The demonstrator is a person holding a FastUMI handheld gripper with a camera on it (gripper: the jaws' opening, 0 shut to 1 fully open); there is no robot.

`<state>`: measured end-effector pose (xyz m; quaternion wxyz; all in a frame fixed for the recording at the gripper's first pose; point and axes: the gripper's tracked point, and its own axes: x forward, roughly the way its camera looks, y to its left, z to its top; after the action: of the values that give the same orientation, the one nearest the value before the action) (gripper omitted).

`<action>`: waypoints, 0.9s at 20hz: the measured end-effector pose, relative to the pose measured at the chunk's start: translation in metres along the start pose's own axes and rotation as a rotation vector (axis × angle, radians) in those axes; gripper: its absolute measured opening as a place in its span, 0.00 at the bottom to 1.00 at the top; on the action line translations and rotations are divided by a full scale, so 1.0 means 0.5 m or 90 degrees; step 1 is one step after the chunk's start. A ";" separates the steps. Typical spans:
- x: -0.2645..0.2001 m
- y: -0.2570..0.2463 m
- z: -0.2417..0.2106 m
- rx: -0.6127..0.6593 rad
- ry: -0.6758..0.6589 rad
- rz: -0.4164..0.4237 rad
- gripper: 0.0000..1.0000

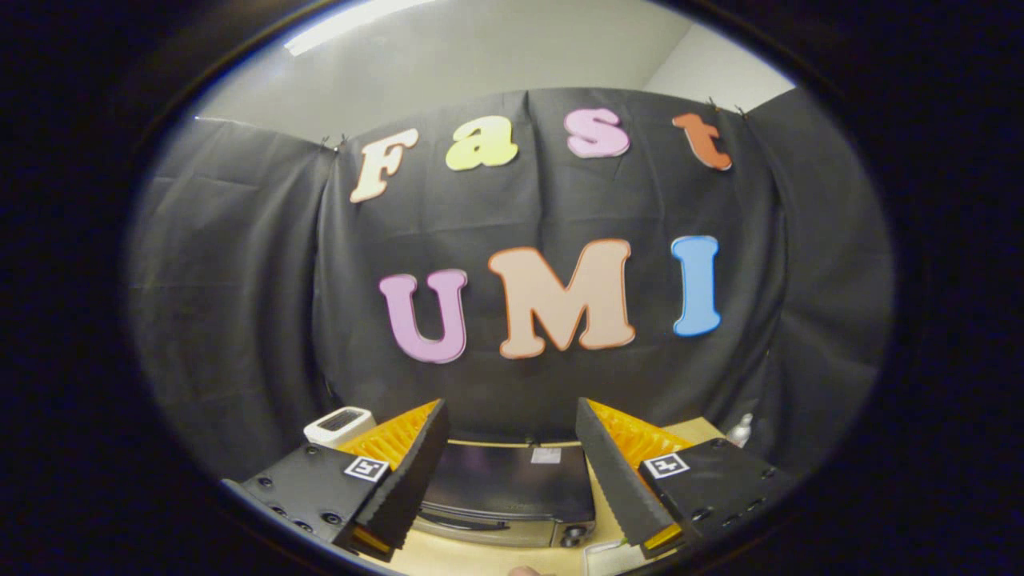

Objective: Open the toaster oven, put the food inside, and close the toaster oven door.

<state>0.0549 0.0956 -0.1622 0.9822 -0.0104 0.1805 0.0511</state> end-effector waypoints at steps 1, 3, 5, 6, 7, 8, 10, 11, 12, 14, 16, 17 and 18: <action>0.018 0.012 -0.048 -0.005 0.026 0.001 0.99; 0.044 0.034 -0.143 -0.017 0.073 0.003 0.99; 0.066 0.050 -0.236 -0.034 0.119 0.006 1.00; 0.074 0.058 -0.282 -0.035 0.148 0.010 1.00; 0.079 0.063 -0.330 -0.026 0.181 0.012 1.00; 0.082 0.069 -0.369 -0.012 0.213 0.016 1.00; 0.086 0.076 -0.414 -0.002 0.244 0.010 1.00; 0.087 0.076 -0.429 -0.009 0.257 0.006 1.00; 0.087 0.080 -0.437 -0.012 0.264 0.011 1.00; 0.087 0.074 -0.433 -0.019 0.257 0.005 1.00; 0.081 0.073 -0.434 -0.005 0.264 0.003 1.00; 0.080 0.074 -0.435 -0.005 0.267 0.003 1.00; 0.080 0.073 -0.440 -0.010 0.270 0.004 1.00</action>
<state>0.0104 0.1273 -0.3822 0.9220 -0.0278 0.3825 0.0526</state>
